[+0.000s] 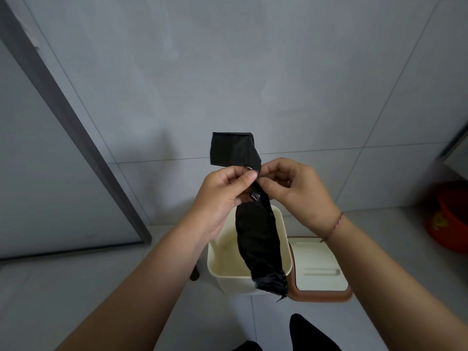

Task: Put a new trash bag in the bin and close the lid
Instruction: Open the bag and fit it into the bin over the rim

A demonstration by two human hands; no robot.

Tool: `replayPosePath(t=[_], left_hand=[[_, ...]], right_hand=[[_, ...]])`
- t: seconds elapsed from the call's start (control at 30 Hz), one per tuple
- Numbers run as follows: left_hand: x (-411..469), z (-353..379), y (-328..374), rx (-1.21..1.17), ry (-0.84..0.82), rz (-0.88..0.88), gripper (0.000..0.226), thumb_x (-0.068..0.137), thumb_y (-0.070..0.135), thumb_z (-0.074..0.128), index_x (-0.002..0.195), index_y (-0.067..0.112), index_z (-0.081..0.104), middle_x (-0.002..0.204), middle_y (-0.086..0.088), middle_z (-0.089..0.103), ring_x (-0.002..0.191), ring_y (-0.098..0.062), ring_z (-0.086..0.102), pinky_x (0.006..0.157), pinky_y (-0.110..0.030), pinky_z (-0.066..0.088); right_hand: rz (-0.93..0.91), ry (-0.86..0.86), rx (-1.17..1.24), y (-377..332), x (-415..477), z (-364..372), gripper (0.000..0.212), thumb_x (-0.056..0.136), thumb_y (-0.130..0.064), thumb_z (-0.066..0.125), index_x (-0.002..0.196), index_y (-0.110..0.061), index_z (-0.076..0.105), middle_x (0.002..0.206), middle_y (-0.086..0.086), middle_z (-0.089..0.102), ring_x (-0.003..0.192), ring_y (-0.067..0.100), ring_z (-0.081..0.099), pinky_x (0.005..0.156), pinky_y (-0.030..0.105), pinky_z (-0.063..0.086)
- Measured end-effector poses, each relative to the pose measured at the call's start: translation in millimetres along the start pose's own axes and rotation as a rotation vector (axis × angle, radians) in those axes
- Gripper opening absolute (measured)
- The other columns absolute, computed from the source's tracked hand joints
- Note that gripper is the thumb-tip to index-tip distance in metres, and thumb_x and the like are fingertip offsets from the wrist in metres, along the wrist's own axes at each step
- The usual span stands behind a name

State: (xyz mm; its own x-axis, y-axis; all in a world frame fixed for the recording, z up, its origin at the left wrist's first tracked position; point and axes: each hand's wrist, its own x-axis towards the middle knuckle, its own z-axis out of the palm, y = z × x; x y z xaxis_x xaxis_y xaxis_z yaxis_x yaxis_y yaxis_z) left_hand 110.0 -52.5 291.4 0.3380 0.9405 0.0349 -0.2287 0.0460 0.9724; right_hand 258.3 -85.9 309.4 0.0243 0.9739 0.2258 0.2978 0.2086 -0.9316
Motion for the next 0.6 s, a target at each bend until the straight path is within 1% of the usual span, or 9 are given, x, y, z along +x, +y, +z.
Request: replayPosePath(t=[0.07, 0.13, 0.23, 0.3, 0.33, 0.4, 0.5, 0.6], left_hand=[[0.8, -1.6, 2.2, -0.013, -0.017, -0.008, 0.012, 0.085, 0.014, 0.063, 0.077, 0.013, 0.071, 0.079, -0.008, 0.071, 0.079, -0.019, 0.068, 0.078, -0.031, 0.058], [0.5, -3.1, 3.7, -0.017, -0.053, -0.028, 0.013, 0.086, 0.014, 0.061, 0.077, 0.012, 0.070, 0.077, -0.006, 0.071, 0.076, -0.016, 0.068, 0.075, -0.028, 0.057], [-0.6, -6.1, 6.3, -0.032, -0.103, -0.059, 0.011, 0.086, 0.014, 0.060, 0.079, 0.011, 0.068, 0.071, -0.001, 0.070, 0.071, -0.011, 0.067, 0.071, -0.024, 0.056], [-1.2, -6.4, 7.7, -0.059, -0.132, -0.068, 0.009, 0.079, 0.018, 0.063, 0.078, 0.010, 0.067, 0.068, 0.001, 0.069, 0.068, -0.010, 0.066, 0.071, -0.023, 0.057], [-1.4, -6.3, 8.1, -0.070, -0.141, -0.072, 0.010, 0.076, 0.020, 0.064, 0.077, 0.010, 0.067, 0.068, 0.001, 0.069, 0.068, -0.010, 0.066, 0.071, -0.024, 0.056], [-1.4, -5.9, 8.3, -0.068, -0.148, -0.081, 0.011, 0.073, 0.022, 0.065, 0.076, 0.011, 0.068, 0.069, 0.000, 0.069, 0.069, -0.011, 0.066, 0.072, -0.025, 0.056], [-1.5, -5.9, 7.7, -0.043, -0.155, -0.109, 0.011, 0.072, 0.023, 0.065, 0.075, 0.013, 0.067, 0.070, 0.000, 0.068, 0.072, -0.014, 0.064, 0.075, -0.027, 0.055], [-2.8, -5.5, 4.7, -0.043, -0.167, -0.128, 0.009, 0.074, 0.022, 0.064, 0.075, 0.014, 0.069, 0.072, 0.000, 0.068, 0.073, -0.012, 0.065, 0.075, -0.024, 0.055]], right_hand=[[-0.031, -0.010, -0.020, -1.1, -2.0, -1.1, 0.012, 0.081, -0.010, 0.067, 0.092, -0.004, 0.068, 0.083, 0.013, 0.072, 0.077, 0.026, 0.070, 0.074, 0.034, 0.059], [-0.062, -0.008, -0.081, -3.4, -1.7, -1.1, 0.011, 0.079, -0.013, 0.069, 0.087, -0.004, 0.070, 0.081, 0.012, 0.074, 0.076, 0.026, 0.071, 0.075, 0.037, 0.059], [-0.090, -0.005, -0.143, -6.4, -0.1, 0.5, 0.006, 0.079, -0.011, 0.068, 0.077, -0.006, 0.070, 0.072, 0.012, 0.072, 0.065, 0.024, 0.067, 0.066, 0.036, 0.057], [-0.097, -0.004, -0.137, -7.3, 0.2, 0.8, 0.006, 0.079, -0.010, 0.067, 0.073, -0.008, 0.069, 0.068, 0.010, 0.070, 0.058, 0.016, 0.060, 0.060, 0.030, 0.054], [-0.095, -0.003, -0.119, -7.5, 0.2, 0.8, 0.006, 0.079, -0.009, 0.067, 0.073, -0.010, 0.067, 0.067, 0.007, 0.068, 0.057, 0.011, 0.059, 0.057, 0.024, 0.052], [-0.085, 0.010, -0.083, -6.9, 0.1, 1.2, 0.010, 0.078, -0.009, 0.068, 0.072, -0.016, 0.065, 0.067, 0.001, 0.066, 0.057, 0.008, 0.058, 0.056, 0.017, 0.050], [-0.085, 0.028, -0.087, -4.7, 0.0, 1.6, 0.013, 0.077, -0.008, 0.068, 0.069, -0.018, 0.064, 0.065, -0.001, 0.064, 0.057, 0.009, 0.057, 0.056, 0.018, 0.049], [-0.082, 0.012, -0.083, -2.2, -1.4, 1.1, 0.016, 0.076, -0.005, 0.066, 0.067, -0.017, 0.062, 0.063, 0.000, 0.062, 0.057, 0.011, 0.056, 0.056, 0.021, 0.049]])
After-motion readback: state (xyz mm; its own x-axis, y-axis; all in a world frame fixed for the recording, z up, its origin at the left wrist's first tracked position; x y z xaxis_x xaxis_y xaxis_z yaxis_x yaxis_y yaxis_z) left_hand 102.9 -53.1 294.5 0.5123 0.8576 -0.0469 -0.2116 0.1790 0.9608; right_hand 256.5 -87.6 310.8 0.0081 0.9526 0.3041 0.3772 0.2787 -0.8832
